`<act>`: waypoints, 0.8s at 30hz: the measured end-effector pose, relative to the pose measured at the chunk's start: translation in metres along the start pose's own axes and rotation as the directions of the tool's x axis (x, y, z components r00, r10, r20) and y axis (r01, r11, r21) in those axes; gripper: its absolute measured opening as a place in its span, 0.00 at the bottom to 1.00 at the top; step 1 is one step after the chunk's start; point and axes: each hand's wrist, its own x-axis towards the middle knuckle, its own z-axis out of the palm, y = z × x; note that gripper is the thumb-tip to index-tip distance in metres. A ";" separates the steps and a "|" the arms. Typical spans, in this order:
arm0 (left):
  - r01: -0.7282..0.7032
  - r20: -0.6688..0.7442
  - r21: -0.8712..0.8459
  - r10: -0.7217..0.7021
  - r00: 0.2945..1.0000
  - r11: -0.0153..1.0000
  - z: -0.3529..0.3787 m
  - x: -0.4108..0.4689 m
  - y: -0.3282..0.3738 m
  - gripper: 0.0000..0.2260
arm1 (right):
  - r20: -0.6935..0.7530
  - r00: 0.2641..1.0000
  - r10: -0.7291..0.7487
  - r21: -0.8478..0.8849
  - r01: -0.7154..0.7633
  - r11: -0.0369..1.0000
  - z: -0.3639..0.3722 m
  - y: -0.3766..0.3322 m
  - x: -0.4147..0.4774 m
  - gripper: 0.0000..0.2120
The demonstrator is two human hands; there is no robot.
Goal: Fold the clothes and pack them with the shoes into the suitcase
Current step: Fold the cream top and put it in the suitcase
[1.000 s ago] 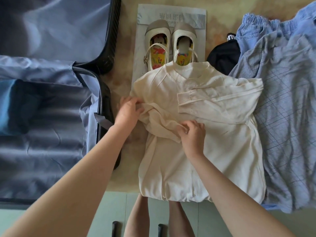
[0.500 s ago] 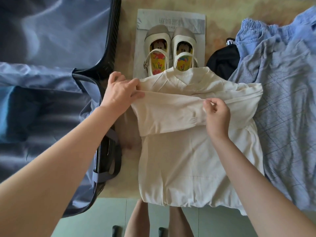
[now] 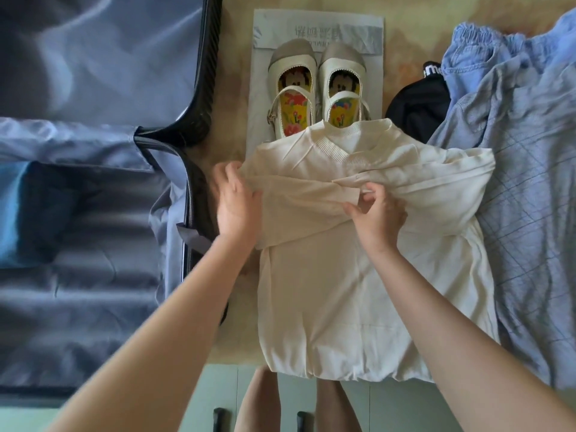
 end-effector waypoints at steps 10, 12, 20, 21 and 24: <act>0.542 0.140 -0.433 -0.541 0.830 0.720 0.025 -0.013 -0.004 0.17 | -0.075 0.996 0.056 0.082 -0.050 0.995 0.001 -0.007 0.012 0.05; 0.504 0.095 -0.561 -0.553 0.828 0.657 0.023 -0.010 -0.003 0.10 | -0.106 0.994 0.004 0.245 0.022 0.969 -0.002 -0.009 0.010 0.04; 0.342 -0.086 -0.698 -0.547 0.833 0.629 0.026 0.004 -0.011 0.08 | -0.129 0.991 -0.037 0.244 0.068 0.968 -0.006 -0.014 0.009 0.03; 0.329 -0.093 -0.721 -0.556 0.826 0.609 0.028 0.008 -0.010 0.10 | -0.135 0.991 -0.027 0.226 0.057 0.972 -0.006 -0.014 0.011 0.03; 0.299 -0.156 -0.738 -0.584 0.796 0.605 0.032 0.017 -0.008 0.14 | -0.134 0.991 -0.014 0.180 0.038 0.983 -0.003 -0.012 0.014 0.05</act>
